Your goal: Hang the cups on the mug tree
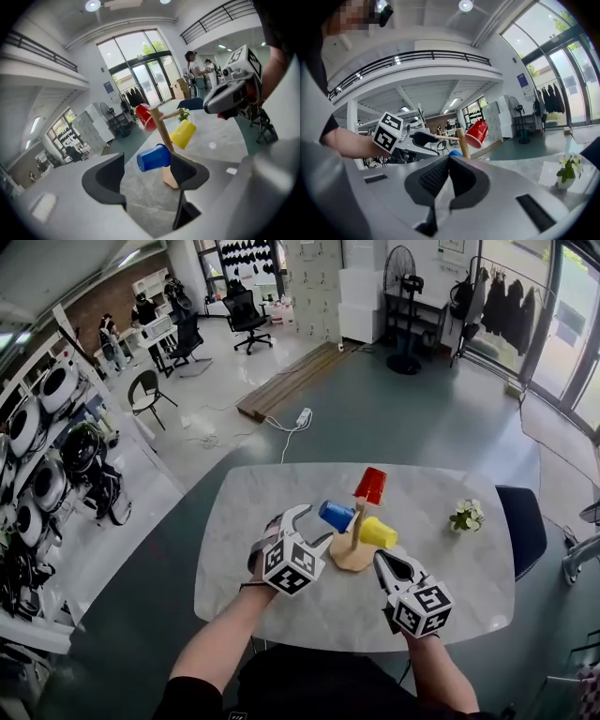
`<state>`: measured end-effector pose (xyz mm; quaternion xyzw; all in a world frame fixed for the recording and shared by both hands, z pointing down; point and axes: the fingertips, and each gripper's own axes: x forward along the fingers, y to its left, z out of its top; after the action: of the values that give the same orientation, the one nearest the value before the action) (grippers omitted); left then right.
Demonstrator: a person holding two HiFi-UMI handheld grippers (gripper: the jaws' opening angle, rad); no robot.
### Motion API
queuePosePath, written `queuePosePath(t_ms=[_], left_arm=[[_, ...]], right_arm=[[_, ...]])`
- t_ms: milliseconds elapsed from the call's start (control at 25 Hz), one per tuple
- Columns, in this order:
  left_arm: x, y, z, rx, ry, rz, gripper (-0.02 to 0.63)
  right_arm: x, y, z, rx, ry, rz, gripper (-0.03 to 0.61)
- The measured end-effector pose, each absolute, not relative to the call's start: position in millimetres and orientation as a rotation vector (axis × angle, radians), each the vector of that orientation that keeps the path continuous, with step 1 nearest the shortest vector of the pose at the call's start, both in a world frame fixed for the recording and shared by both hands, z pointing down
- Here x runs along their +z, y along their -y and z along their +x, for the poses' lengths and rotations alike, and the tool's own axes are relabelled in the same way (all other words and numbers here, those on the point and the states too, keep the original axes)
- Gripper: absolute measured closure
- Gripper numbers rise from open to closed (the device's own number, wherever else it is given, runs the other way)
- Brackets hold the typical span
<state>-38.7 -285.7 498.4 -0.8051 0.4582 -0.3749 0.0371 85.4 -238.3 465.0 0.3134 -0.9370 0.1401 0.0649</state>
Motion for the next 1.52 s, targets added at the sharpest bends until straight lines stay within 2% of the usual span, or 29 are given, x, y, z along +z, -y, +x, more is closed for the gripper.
queuePosePath(t_ms=[440,840,1040,1280,1360,1440,1520], left_arm=[[455,286,-61,-0.729,-1.630,-2.696,0.302],[446,288,-115,-0.516,-1.784,-2.759,0.307],[437,282,-137,-0.367,-1.860,-2.750,0.334],[436,273,-150,-0.320,-1.881,-2.734,0.341],[435,269,-148,-0.292,-1.866,-2.741,0.378],[432,264,-149,-0.246,-1.850,-2.747,0.472],[428,262,-155,-0.211,-1.863,-2.726,0.515]], right_arm=[[448,260,90,0.283,2.815,1.094,0.568],[431,270,68,0.268,2.826,1.110,0.568],[427,277,65,0.287,2.820,1.174,0.568],[423,283,68,0.250,2.798,1.217,0.568],[422,282,69,0.233,2.800,1.218,0.568],[421,281,66,0.223,2.802,1.209,0.568],[422,280,62,0.229,2.800,1.206,0.568]])
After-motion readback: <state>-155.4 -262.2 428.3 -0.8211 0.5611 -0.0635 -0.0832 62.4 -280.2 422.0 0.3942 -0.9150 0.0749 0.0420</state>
